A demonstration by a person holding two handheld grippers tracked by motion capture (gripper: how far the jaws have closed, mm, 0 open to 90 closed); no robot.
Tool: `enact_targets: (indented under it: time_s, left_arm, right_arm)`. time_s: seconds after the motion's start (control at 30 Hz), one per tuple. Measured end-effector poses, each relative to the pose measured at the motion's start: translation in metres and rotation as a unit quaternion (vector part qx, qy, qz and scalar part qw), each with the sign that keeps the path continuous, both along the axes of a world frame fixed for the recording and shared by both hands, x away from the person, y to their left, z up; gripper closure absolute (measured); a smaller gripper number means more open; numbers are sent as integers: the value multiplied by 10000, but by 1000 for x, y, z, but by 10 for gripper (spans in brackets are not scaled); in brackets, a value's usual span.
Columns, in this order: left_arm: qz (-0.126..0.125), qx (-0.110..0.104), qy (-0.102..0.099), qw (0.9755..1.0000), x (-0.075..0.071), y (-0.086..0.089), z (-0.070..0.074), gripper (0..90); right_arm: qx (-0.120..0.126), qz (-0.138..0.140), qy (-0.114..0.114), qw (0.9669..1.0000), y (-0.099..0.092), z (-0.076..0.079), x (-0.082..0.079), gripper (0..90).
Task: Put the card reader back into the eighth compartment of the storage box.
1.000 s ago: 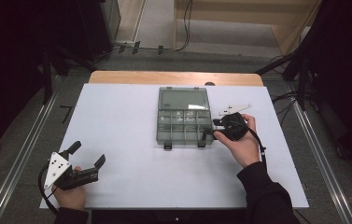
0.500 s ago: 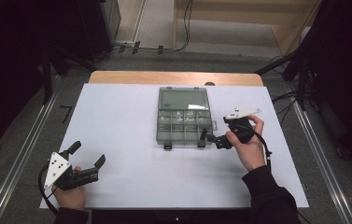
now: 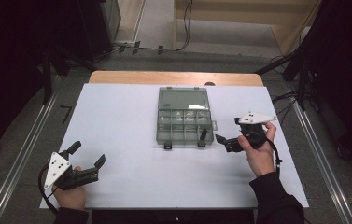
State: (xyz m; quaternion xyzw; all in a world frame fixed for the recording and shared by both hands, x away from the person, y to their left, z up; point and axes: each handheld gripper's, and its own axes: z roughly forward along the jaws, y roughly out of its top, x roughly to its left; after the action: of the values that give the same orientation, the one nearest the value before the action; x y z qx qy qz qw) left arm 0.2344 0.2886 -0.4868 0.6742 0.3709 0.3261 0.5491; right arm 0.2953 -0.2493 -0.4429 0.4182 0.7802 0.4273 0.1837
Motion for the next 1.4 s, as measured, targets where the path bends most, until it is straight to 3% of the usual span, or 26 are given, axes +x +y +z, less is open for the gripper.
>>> enact_targets:
  time_s: [0.27, 1.4]
  left_arm:
    - [14, -19, 3, 10000, 0, 0, 0, 23]
    - [19, 3, -1, 10000, 0, 0, 0, 23]
  right_arm:
    - [179, -109, -127, 9997, -16, -3, -13, 0]
    - [461, -360, -433, 9973, -63, -26, -59, 0]
